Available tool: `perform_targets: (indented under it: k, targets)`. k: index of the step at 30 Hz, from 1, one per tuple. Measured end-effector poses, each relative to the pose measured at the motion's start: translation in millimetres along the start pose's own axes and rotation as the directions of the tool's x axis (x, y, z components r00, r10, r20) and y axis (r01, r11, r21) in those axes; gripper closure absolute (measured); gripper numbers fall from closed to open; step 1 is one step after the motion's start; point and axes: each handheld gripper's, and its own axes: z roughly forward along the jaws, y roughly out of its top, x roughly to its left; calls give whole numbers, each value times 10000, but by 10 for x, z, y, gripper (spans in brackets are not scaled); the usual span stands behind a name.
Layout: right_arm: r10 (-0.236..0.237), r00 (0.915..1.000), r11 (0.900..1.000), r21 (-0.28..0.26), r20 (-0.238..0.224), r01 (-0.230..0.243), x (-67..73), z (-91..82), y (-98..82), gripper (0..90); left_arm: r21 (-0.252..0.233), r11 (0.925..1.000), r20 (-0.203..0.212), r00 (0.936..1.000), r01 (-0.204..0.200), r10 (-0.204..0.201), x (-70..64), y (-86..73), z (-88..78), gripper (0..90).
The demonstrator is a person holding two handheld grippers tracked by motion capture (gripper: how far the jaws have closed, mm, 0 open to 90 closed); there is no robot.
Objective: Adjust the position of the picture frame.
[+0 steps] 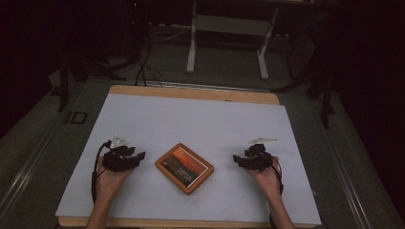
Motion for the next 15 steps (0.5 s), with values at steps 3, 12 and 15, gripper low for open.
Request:
perform_targets:
  k: [3,12,15]
  targets:
    - [-92,9994,9999,-94,-342,89,109,-19,34,390,-2,9996,355,9990,-269,269,-66,13,1,552]
    - [-57,9866,9995,-304,-1629,7,366,-78,134,357,-12,9936,1325,9848,-1132,1123,-291,52,30,737]
    - [-182,9811,9995,-291,-1924,128,454,-79,164,349,59,9883,1563,9763,-1523,1495,-380,66,64,807]
